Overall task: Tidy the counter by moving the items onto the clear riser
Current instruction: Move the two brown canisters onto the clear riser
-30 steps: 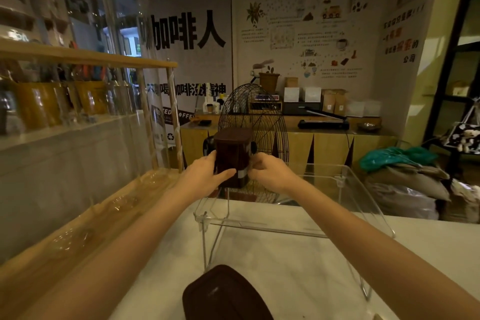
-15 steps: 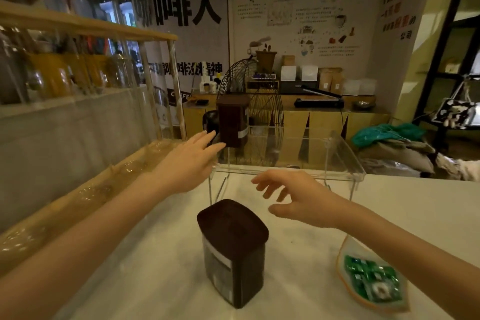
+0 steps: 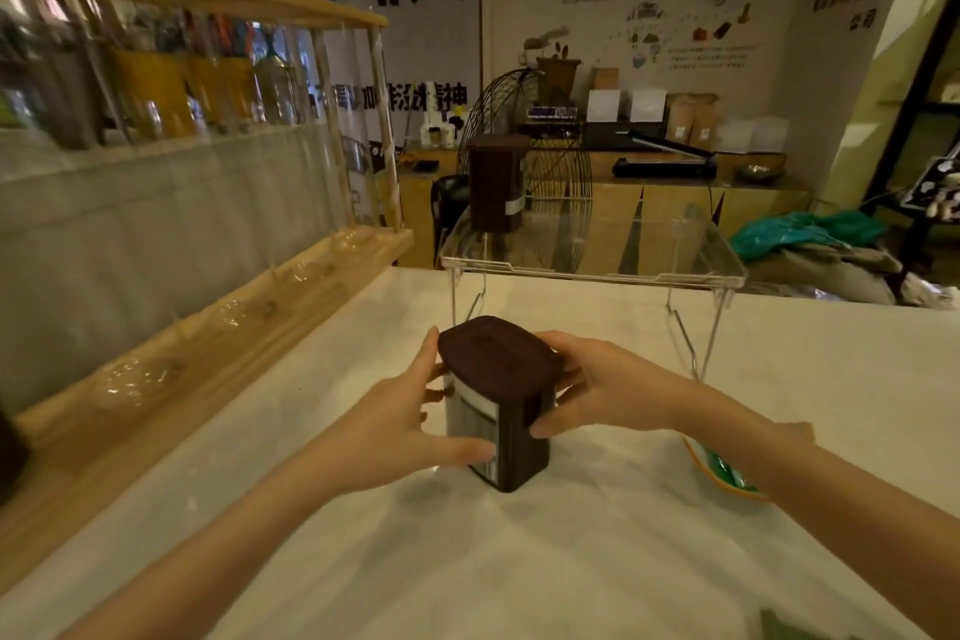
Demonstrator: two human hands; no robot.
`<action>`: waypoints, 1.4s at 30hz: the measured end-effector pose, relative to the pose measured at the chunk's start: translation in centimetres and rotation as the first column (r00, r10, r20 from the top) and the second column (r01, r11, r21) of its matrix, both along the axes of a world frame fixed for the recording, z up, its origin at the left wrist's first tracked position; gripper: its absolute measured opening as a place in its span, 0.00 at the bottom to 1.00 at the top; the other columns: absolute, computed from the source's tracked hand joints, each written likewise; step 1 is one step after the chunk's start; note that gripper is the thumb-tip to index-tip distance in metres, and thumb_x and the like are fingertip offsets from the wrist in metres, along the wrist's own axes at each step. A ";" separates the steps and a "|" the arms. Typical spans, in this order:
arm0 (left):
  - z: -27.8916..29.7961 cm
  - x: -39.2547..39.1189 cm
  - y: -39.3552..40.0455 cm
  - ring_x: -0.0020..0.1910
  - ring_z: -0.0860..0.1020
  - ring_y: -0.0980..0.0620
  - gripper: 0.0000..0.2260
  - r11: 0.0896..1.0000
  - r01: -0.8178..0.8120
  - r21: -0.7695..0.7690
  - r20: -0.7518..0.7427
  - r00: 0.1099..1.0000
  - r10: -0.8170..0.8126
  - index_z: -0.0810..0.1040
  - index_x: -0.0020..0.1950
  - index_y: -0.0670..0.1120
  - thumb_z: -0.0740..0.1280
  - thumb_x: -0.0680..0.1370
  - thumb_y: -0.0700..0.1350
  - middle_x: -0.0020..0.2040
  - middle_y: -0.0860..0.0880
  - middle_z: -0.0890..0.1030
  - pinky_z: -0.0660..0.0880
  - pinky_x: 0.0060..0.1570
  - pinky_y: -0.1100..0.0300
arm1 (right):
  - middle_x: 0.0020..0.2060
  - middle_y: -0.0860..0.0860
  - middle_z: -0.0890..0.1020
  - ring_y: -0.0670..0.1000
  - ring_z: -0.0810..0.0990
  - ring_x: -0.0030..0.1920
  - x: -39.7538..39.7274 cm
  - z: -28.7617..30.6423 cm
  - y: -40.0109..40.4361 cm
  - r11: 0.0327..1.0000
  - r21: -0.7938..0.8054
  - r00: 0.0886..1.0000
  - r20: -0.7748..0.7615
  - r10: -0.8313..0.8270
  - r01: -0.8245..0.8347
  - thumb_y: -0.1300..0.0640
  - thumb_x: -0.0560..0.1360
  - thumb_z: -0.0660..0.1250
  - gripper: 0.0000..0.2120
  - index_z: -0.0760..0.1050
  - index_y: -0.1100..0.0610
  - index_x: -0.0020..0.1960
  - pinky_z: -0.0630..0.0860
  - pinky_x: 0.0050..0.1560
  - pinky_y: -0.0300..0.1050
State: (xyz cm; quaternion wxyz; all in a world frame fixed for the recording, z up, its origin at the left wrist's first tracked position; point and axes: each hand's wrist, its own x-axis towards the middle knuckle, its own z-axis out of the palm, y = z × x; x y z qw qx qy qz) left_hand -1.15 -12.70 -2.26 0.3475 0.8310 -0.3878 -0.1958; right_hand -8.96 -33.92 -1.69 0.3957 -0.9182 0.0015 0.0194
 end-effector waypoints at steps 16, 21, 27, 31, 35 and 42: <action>-1.0 -1.2 -2.4 0.50 0.75 0.63 0.38 0.918 -0.130 -0.376 0.009 0.990 0.144 0.67 0.63 0.58 0.77 0.55 0.56 0.48 0.67 0.75 0.70 0.39 0.80 | 0.48 0.53 0.85 0.50 0.83 0.46 -1.2 1.8 1.2 0.996 -0.010 0.995 0.058 -0.083 0.083 0.55 0.60 0.78 0.28 0.74 0.55 0.57 0.80 0.52 0.52; 3.1 -0.5 -2.4 0.44 0.76 0.73 0.32 0.916 -0.047 -0.398 0.006 0.999 0.054 0.71 0.53 0.64 0.75 0.51 0.58 0.42 0.69 0.78 0.71 0.36 0.79 | 0.46 0.46 0.84 0.42 0.82 0.44 -1.7 4.2 0.7 0.994 -0.028 0.974 0.202 -0.101 0.109 0.46 0.58 0.77 0.26 0.76 0.49 0.54 0.81 0.46 0.43; 8.8 1.2 -3.8 0.46 0.81 0.63 0.23 0.895 0.072 -0.440 0.017 0.997 -0.072 0.78 0.46 0.60 0.75 0.52 0.54 0.44 0.64 0.84 0.77 0.40 0.71 | 0.44 0.34 0.79 0.33 0.78 0.47 -1.7 7.7 0.0 0.981 -0.011 0.877 0.451 -0.167 0.193 0.38 0.57 0.73 0.30 0.72 0.44 0.56 0.76 0.40 0.27; 11.8 3.0 -6.2 0.47 0.81 0.60 0.20 0.865 0.144 -0.480 0.058 0.989 -0.133 0.78 0.46 0.59 0.74 0.55 0.51 0.46 0.61 0.84 0.79 0.44 0.65 | 0.48 0.39 0.79 0.38 0.78 0.50 -0.6 10.2 -1.3 0.967 -0.004 0.816 0.537 -0.211 0.253 0.42 0.62 0.72 0.29 0.70 0.47 0.61 0.75 0.45 0.33; 13.1 5.5 -8.6 0.50 0.81 0.59 0.20 0.839 0.171 -0.517 0.063 0.985 -0.162 0.79 0.50 0.56 0.73 0.59 0.51 0.49 0.59 0.84 0.77 0.48 0.63 | 0.52 0.46 0.81 0.46 0.79 0.52 1.2 11.7 -3.6 0.954 0.042 0.789 0.552 -0.270 0.297 0.46 0.63 0.73 0.27 0.72 0.49 0.60 0.78 0.52 0.44; 11.3 9.4 -13.7 0.53 0.80 0.54 0.20 0.794 0.142 -0.591 0.052 0.989 -0.138 0.79 0.55 0.47 0.71 0.63 0.50 0.52 0.52 0.83 0.77 0.54 0.58 | 0.48 0.44 0.81 0.44 0.79 0.49 5.6 10.5 -7.7 0.916 0.112 0.743 0.551 -0.380 0.386 0.49 0.62 0.75 0.26 0.73 0.50 0.59 0.77 0.49 0.41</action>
